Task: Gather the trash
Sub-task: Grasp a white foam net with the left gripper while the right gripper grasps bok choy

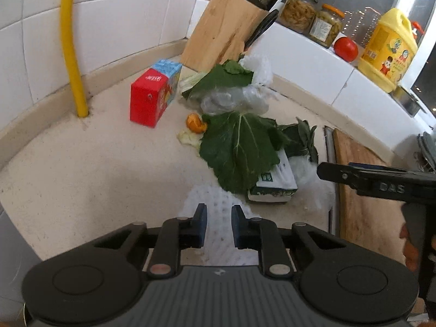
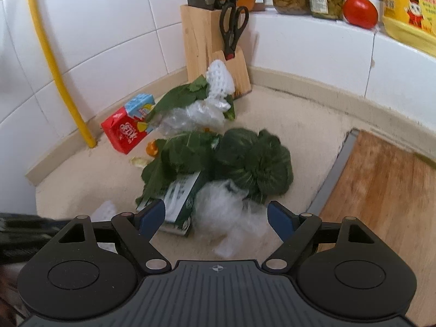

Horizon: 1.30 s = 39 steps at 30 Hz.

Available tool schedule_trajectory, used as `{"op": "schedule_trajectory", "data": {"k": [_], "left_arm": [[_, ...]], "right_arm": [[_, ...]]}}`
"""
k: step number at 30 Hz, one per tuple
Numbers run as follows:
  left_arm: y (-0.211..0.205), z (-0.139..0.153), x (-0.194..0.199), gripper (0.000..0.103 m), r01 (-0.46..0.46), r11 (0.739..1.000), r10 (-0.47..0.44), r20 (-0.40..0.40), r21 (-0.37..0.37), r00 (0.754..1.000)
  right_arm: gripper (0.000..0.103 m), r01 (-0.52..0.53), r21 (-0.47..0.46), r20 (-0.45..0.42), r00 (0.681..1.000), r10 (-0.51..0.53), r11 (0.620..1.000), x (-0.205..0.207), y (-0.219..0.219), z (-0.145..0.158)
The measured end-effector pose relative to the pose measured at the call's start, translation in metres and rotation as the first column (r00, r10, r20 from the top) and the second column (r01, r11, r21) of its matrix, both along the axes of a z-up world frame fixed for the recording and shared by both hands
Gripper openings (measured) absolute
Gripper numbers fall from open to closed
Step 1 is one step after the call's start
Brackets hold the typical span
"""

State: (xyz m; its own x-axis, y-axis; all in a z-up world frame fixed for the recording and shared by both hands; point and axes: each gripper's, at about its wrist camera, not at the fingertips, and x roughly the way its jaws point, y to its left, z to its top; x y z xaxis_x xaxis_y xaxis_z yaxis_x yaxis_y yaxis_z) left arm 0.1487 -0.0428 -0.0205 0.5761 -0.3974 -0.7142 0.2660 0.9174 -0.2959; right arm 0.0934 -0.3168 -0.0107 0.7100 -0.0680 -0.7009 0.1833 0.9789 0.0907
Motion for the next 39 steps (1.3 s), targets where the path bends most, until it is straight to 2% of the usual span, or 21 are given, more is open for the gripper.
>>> {"op": "schedule_trajectory", "data": {"k": [2,4,9,13,15,17,18,19,22,28,32,35,39], "left_arm": [[0.003,-0.001,0.002,0.030,-0.015,1.000,0.014,-0.022,-0.023,1.000],[0.005,-0.005,0.004,0.065,-0.031,0.998,0.029,-0.040,-0.047,0.999],[-0.003,-0.018,0.007,0.078,-0.063,0.997,0.059,-0.075,-0.052,0.995],[-0.018,-0.034,0.019,0.078,-0.086,0.996,0.084,-0.104,-0.013,0.991],[-0.027,-0.036,0.017,0.075,-0.073,0.997,0.075,-0.074,0.029,0.994],[-0.031,-0.037,0.015,0.060,-0.047,0.998,0.050,-0.064,0.043,0.997],[-0.031,-0.036,0.015,0.040,-0.039,0.998,0.041,-0.067,0.041,0.997],[-0.030,-0.036,0.015,0.026,-0.028,0.999,0.031,-0.079,0.031,0.996],[-0.022,-0.028,0.012,0.017,-0.019,1.000,0.019,-0.067,0.010,0.998],[-0.003,-0.003,0.008,0.017,-0.061,0.997,0.061,0.008,-0.046,0.998],[-0.001,-0.008,0.011,0.019,-0.072,0.997,0.072,0.010,-0.021,0.997],[-0.001,-0.016,0.016,0.029,-0.077,0.997,0.077,-0.016,-0.023,0.997],[-0.006,-0.023,0.018,0.056,-0.072,0.997,0.072,-0.035,0.001,0.997]], "right_arm": [[0.087,0.014,-0.016,0.003,1.000,-0.014,1.000,0.004,-0.003,0.001],[0.087,0.026,-0.014,0.007,1.000,-0.026,1.000,0.008,-0.008,0.002],[0.090,0.020,-0.027,0.012,1.000,-0.020,0.999,0.012,-0.009,0.004],[0.090,0.017,-0.017,0.005,1.000,-0.017,1.000,0.017,-0.009,0.000],[0.090,0.010,-0.014,0.001,1.000,-0.010,1.000,0.018,-0.008,-0.001],[0.090,0.004,-0.012,0.001,1.000,-0.004,1.000,0.018,-0.008,-0.003],[0.090,0.003,-0.013,0.002,1.000,-0.003,1.000,0.018,-0.009,-0.003],[0.090,0.005,-0.016,0.004,1.000,-0.005,1.000,0.018,-0.010,-0.004],[0.090,0.008,-0.035,0.013,1.000,-0.007,0.999,0.017,-0.013,-0.003],[0.088,-0.010,-0.069,0.024,1.000,0.012,0.998,0.025,-0.015,0.002],[0.090,0.012,-0.075,0.025,1.000,-0.011,0.997,0.037,-0.022,0.000],[0.092,0.018,-0.073,0.019,1.000,-0.017,0.997,0.050,-0.029,-0.005],[0.095,0.024,-0.067,-0.026,0.999,-0.025,0.997,0.066,-0.037,-0.019]]}}
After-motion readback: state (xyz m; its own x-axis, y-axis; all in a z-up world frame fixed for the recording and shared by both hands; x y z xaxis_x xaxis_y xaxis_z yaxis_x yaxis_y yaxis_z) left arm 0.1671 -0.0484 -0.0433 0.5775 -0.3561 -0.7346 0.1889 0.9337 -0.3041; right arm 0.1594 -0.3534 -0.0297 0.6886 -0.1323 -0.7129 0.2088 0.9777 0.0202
